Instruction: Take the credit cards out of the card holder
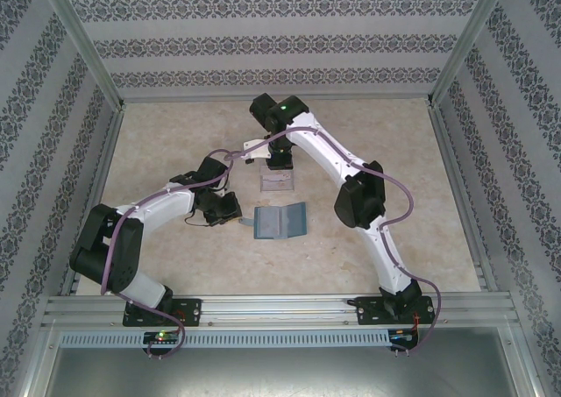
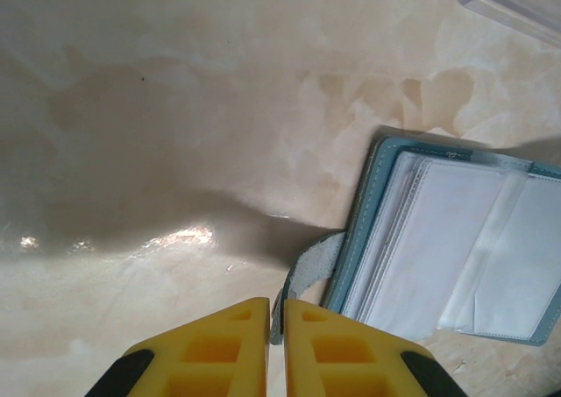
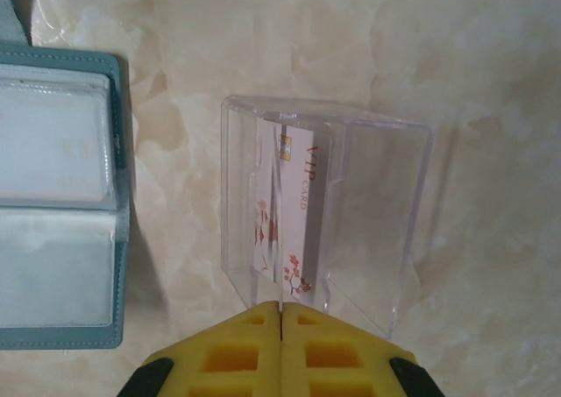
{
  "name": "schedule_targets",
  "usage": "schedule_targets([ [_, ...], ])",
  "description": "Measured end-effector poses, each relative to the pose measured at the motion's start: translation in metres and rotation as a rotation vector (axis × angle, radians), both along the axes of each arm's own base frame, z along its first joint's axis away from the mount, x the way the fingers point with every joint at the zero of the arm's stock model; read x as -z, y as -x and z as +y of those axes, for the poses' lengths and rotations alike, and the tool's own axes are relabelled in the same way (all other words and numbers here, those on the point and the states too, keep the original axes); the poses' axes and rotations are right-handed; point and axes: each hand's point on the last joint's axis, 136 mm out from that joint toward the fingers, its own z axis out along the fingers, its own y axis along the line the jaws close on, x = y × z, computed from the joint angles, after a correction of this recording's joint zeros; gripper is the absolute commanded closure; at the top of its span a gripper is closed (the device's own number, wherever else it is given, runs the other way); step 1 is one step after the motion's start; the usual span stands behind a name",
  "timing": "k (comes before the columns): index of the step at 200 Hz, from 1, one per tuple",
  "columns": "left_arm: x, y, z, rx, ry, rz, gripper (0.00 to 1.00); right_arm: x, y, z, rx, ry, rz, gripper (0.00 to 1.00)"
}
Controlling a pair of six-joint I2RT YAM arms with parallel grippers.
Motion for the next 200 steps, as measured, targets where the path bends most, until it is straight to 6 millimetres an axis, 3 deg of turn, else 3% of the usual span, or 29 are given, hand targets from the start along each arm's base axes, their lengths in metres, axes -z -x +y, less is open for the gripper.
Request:
schedule_targets([
  [130, 0.008, 0.001, 0.004, -0.012, -0.012, 0.031, 0.88, 0.038, -0.008, -0.002, 0.003, 0.042, 0.056, 1.00],
  [200, 0.009, 0.001, 0.006, -0.016, -0.014, 0.036, 0.88, 0.044, -0.005, -0.003, 0.007, 0.040, 0.092, 1.00],
])
